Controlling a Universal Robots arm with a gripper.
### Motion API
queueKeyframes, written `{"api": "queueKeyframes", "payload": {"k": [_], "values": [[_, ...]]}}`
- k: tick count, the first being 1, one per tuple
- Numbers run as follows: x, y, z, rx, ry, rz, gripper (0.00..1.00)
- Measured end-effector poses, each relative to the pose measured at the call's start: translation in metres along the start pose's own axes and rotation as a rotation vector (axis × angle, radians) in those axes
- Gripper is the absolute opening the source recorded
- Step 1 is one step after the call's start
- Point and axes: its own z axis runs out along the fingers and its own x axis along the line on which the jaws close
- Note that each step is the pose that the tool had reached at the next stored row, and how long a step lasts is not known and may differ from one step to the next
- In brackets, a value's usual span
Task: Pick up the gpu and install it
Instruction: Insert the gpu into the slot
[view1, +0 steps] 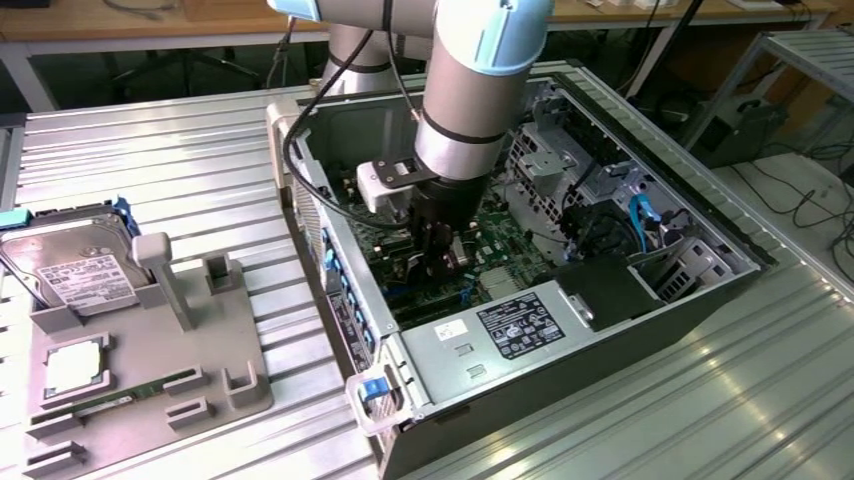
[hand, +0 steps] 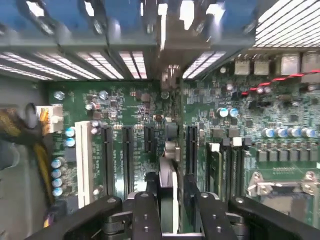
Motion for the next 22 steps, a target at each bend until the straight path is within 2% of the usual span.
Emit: {"api": "queueKeyframes", "payload": {"k": [2, 6, 7, 11, 13, 14, 15, 17, 22], "values": [[0.000, 0.0000, -0.0080, 0.0020, 0.0000, 0.000, 0.34], [-0.001, 0.0002, -0.0390, 0.0098, 0.0000, 0.000, 0.34], [-0.001, 0.0002, -0.0425, 0.0112, 0.0001, 0.000, 0.34], [-0.001, 0.0002, -0.0438, 0.0128, -0.0002, 0.000, 0.33], [-0.001, 0.0002, -0.0438, 0.0128, -0.0002, 0.000, 0.20], [-0.001, 0.0002, -0.0438, 0.0128, -0.0001, 0.000, 0.20], [-0.001, 0.0002, -0.0439, 0.0127, -0.0001, 0.000, 0.14], [-0.001, 0.0002, -0.0438, 0.0128, -0.0001, 0.000, 0.11], [-0.001, 0.0002, -0.0439, 0.0127, 0.0000, 0.000, 0.11]]}}
